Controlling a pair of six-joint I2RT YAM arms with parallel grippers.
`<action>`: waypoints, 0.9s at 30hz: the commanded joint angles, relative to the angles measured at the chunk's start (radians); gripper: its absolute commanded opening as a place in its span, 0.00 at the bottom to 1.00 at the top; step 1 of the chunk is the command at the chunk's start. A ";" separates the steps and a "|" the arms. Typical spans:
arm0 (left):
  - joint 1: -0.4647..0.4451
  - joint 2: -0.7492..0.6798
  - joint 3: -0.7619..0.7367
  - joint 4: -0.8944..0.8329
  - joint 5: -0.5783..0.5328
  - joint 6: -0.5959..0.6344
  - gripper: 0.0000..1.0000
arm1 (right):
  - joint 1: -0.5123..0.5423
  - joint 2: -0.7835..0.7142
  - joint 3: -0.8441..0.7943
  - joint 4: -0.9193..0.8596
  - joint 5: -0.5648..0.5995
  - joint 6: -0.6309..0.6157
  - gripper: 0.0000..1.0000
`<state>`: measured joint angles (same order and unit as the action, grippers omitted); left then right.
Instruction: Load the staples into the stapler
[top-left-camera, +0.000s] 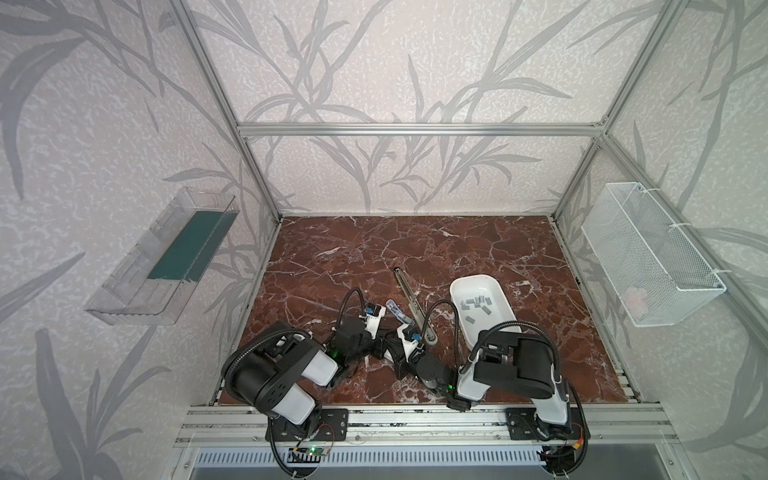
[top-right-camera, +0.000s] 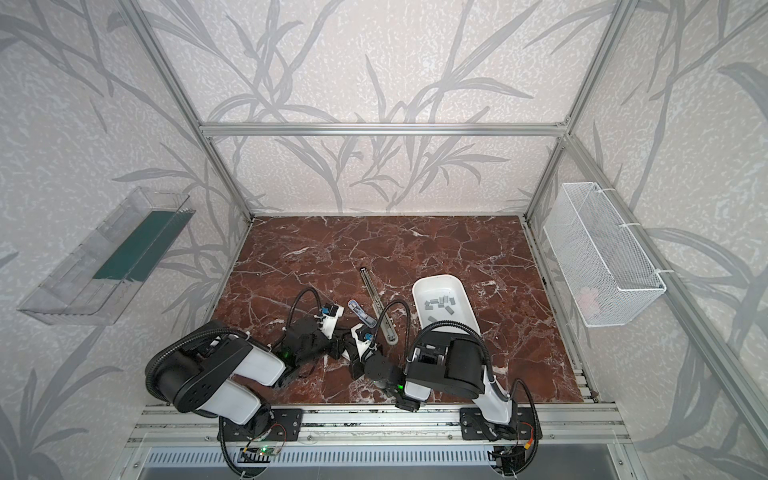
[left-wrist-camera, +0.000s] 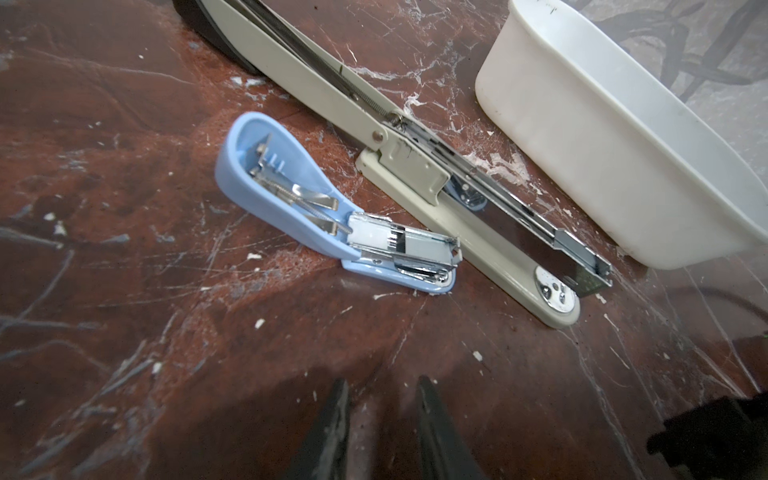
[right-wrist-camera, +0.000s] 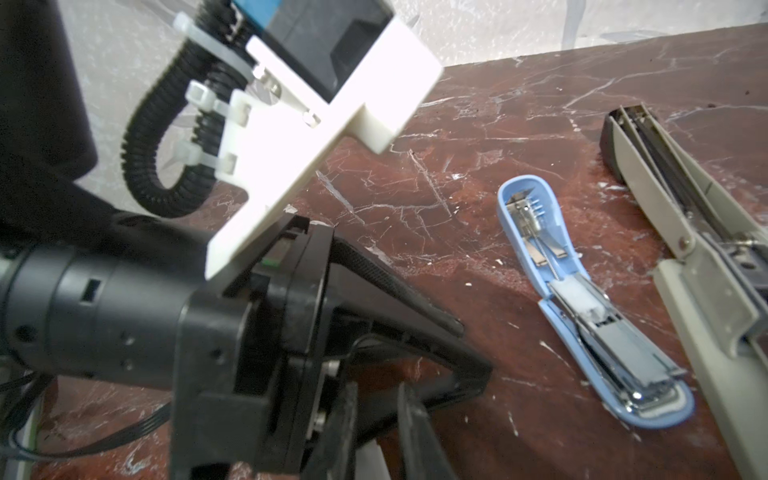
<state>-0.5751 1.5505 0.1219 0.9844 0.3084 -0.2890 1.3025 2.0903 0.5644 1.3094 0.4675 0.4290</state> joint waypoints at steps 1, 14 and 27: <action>-0.024 -0.007 -0.006 0.022 0.049 0.000 0.30 | 0.044 0.190 -0.035 -0.558 -0.090 0.016 0.19; -0.024 -0.221 0.053 -0.268 -0.105 -0.041 0.36 | 0.047 -0.084 0.107 -0.907 0.007 -0.013 0.24; -0.006 -0.615 0.213 -0.876 -0.454 -0.130 0.53 | -0.007 -0.233 0.287 -1.061 -0.094 -0.114 0.38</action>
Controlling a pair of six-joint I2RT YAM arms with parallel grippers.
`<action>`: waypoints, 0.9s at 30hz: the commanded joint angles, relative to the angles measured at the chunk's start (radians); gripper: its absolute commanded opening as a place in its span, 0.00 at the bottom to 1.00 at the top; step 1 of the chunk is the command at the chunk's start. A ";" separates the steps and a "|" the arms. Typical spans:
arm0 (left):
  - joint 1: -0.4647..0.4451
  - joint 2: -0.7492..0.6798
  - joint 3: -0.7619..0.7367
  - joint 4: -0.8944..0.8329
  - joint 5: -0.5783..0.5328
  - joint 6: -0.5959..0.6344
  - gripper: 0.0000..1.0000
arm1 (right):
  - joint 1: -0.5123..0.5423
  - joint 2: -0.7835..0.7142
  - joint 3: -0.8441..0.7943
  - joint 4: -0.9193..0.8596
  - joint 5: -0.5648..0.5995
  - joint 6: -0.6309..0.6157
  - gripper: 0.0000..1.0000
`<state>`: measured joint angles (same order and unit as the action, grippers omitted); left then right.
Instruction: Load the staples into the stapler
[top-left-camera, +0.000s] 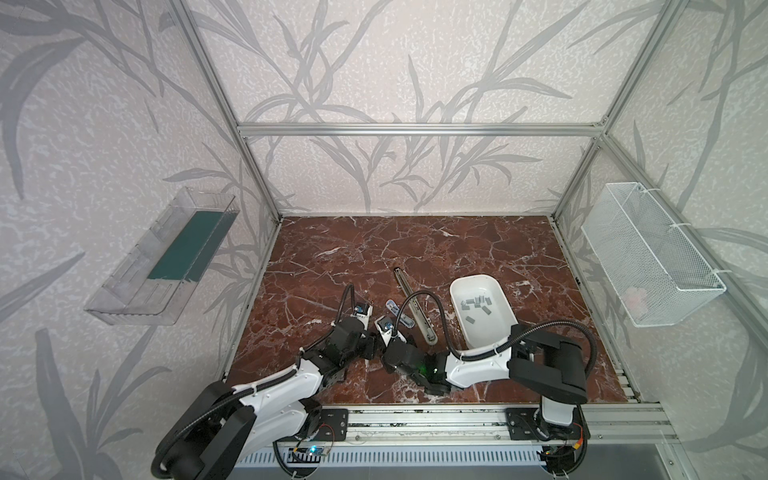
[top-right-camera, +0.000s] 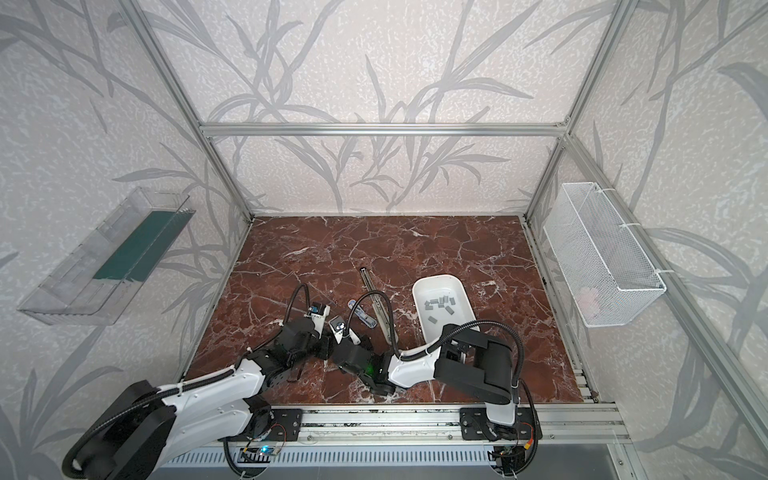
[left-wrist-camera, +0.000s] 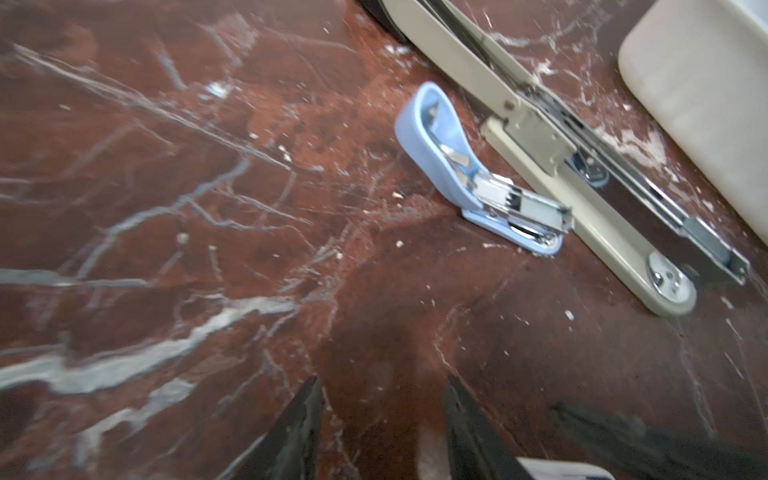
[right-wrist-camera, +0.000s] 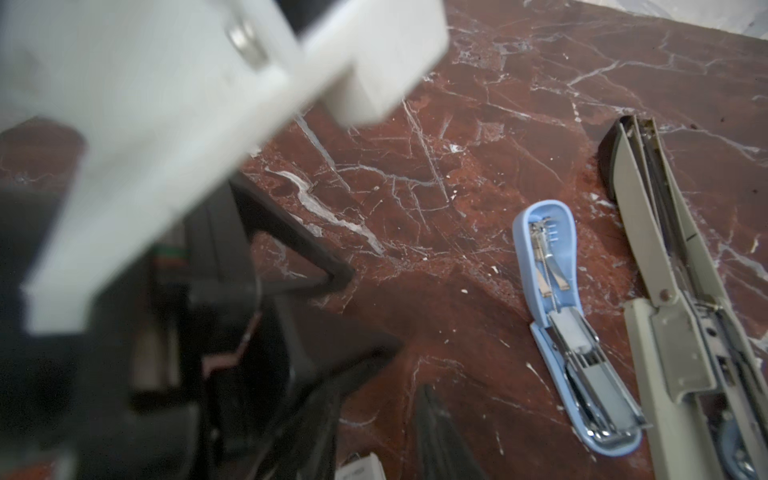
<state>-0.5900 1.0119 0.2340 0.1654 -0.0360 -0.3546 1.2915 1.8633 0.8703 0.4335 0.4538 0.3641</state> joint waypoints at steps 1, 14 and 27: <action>0.009 -0.106 0.113 -0.101 -0.134 -0.083 0.54 | 0.005 -0.023 -0.022 -0.186 -0.089 -0.056 0.40; 0.017 -0.402 0.207 -0.570 -0.362 -0.218 0.84 | -0.004 -0.119 -0.116 -0.131 -0.140 -0.091 0.55; 0.017 -0.558 0.128 -0.639 -0.442 -0.252 0.89 | -0.049 -0.026 -0.093 -0.054 -0.160 -0.056 0.27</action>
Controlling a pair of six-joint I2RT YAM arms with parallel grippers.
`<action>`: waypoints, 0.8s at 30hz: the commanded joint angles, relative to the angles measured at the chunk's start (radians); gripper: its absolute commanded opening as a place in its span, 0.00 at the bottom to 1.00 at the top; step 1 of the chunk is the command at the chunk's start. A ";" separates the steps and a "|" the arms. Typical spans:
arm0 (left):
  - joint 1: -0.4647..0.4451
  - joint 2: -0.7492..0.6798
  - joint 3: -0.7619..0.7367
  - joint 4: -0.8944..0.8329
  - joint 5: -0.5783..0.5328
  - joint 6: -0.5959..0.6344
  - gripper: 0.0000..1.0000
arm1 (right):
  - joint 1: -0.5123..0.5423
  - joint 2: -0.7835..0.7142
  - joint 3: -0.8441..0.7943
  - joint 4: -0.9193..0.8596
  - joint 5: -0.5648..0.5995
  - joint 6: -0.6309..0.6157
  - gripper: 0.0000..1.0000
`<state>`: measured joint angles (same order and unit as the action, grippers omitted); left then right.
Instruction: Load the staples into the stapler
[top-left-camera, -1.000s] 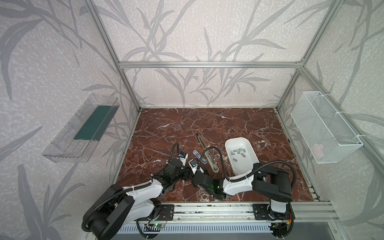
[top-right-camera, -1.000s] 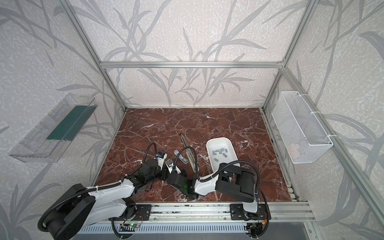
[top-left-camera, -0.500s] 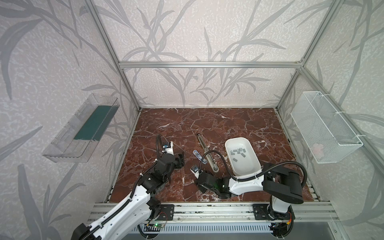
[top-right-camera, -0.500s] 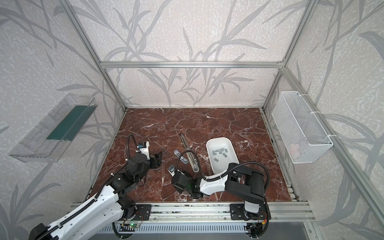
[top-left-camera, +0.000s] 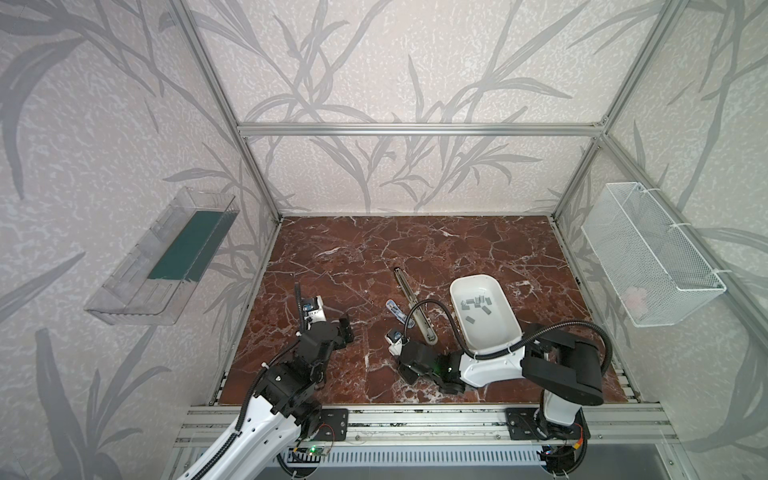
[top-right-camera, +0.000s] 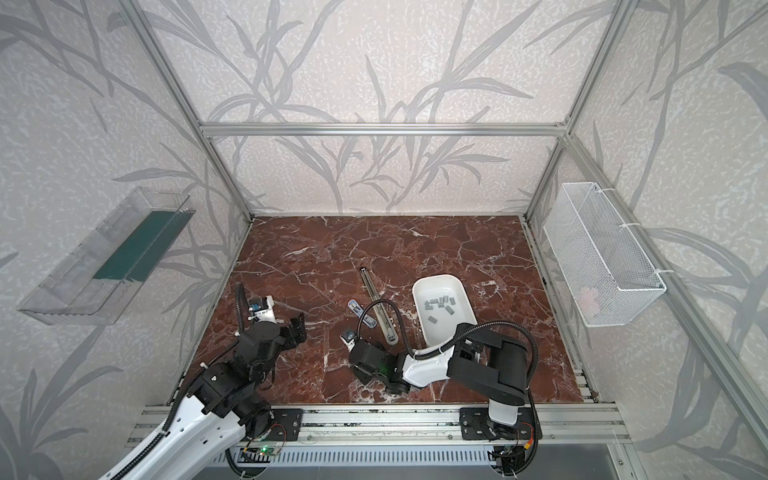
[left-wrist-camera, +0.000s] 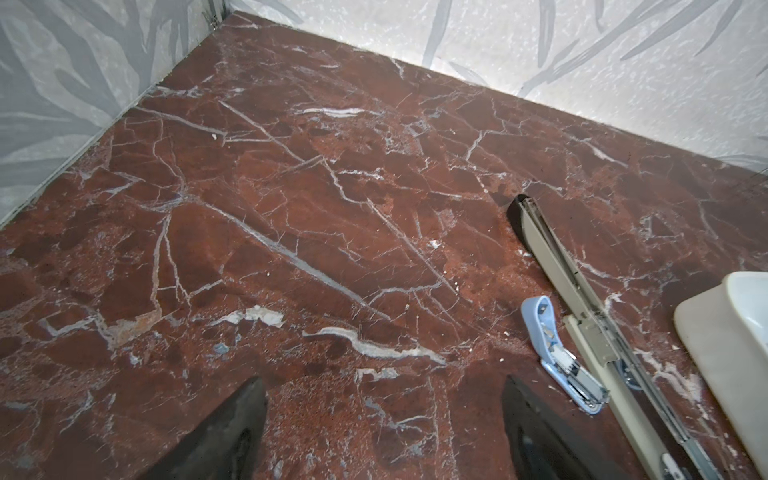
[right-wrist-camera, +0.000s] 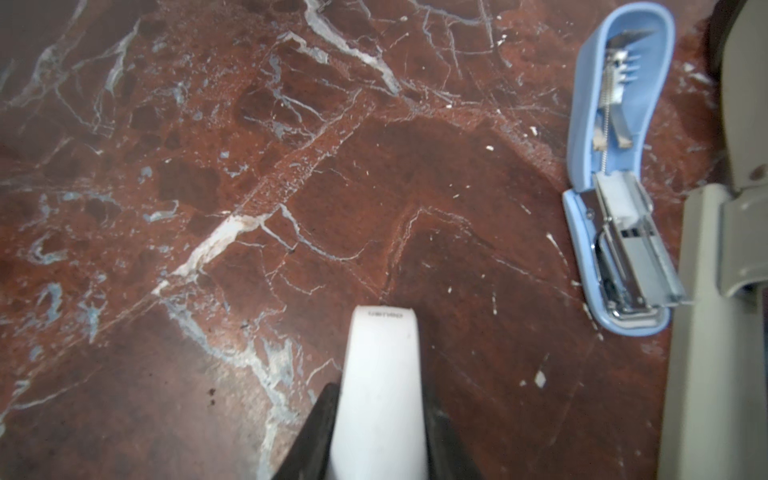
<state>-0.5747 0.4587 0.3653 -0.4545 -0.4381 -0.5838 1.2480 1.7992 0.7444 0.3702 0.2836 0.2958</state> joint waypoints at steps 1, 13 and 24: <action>0.003 -0.005 0.001 -0.032 -0.039 -0.031 0.89 | -0.005 0.052 0.050 0.006 0.021 0.020 0.26; 0.002 -0.017 -0.011 -0.015 -0.017 -0.027 0.89 | -0.039 0.337 0.402 -0.117 0.134 0.167 0.20; 0.003 -0.017 -0.011 -0.014 -0.022 -0.026 0.89 | -0.051 0.390 0.512 -0.144 0.082 0.169 0.33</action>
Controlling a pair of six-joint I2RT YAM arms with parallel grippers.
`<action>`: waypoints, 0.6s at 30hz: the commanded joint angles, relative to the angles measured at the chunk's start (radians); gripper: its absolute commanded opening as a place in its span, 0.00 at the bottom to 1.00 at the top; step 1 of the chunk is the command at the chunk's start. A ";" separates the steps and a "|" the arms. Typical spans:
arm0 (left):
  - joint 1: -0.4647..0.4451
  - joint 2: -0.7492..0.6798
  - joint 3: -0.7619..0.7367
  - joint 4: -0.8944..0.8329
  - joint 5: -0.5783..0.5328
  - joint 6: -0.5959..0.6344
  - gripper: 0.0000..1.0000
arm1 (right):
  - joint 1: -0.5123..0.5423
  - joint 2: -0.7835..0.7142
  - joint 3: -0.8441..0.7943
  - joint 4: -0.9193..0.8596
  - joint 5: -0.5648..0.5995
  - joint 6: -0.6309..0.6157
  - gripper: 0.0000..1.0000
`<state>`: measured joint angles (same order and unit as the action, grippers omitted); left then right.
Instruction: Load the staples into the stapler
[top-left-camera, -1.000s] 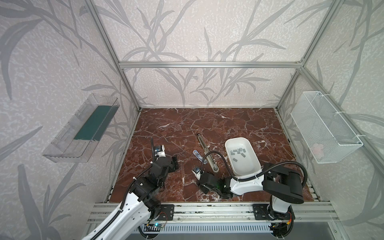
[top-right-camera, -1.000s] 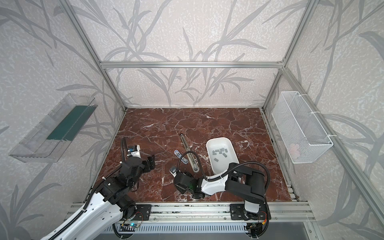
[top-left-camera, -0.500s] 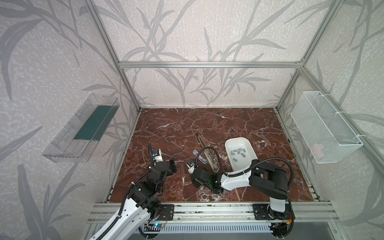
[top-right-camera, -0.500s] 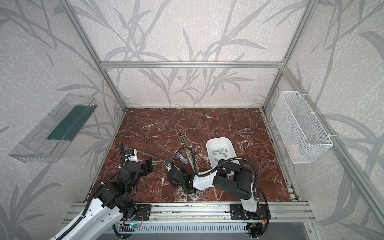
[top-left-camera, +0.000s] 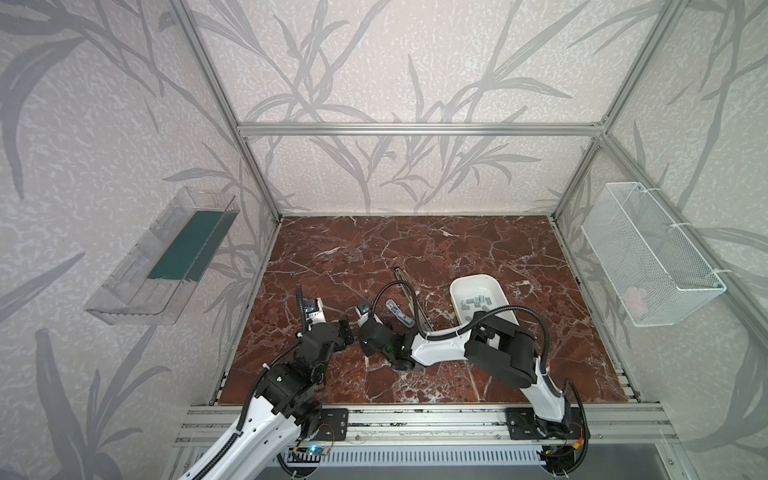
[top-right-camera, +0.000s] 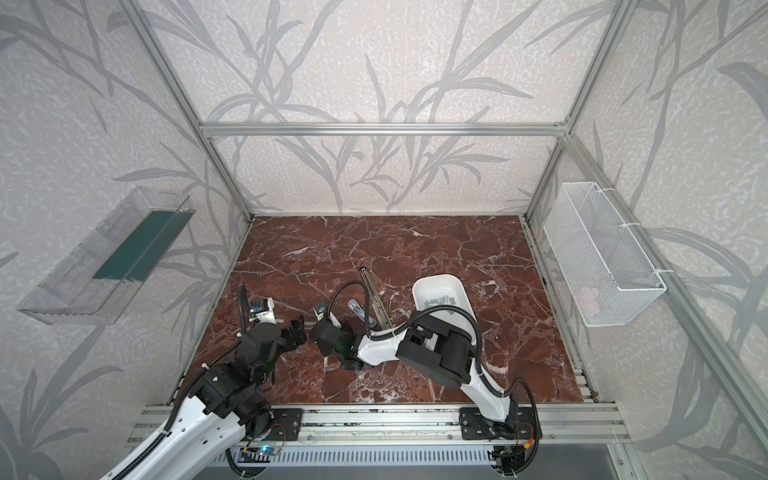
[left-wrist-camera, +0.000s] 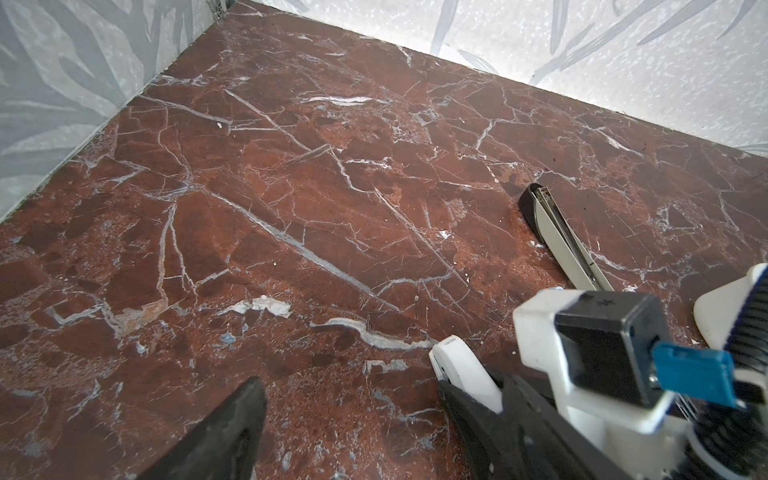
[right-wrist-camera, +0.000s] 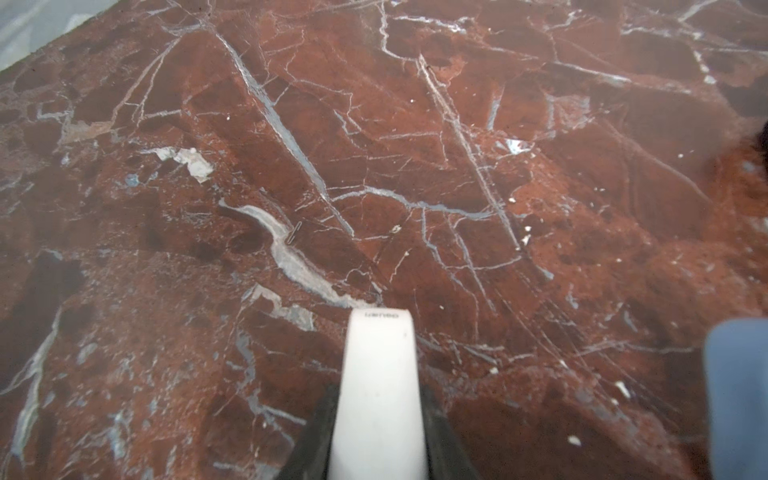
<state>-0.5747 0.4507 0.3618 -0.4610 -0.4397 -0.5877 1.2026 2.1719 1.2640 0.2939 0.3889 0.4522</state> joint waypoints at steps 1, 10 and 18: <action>0.004 -0.009 -0.009 -0.005 -0.027 -0.020 0.90 | -0.006 0.003 -0.014 -0.065 -0.025 0.011 0.36; 0.004 -0.006 0.000 -0.011 -0.029 -0.014 0.90 | -0.005 -0.220 -0.135 0.006 -0.037 -0.079 0.65; 0.003 -0.039 0.046 0.026 0.041 -0.059 0.93 | -0.021 -0.492 -0.381 0.104 0.065 -0.147 0.67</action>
<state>-0.5747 0.4461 0.3752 -0.4564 -0.4274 -0.5991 1.1984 1.7317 0.9443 0.3515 0.3916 0.3431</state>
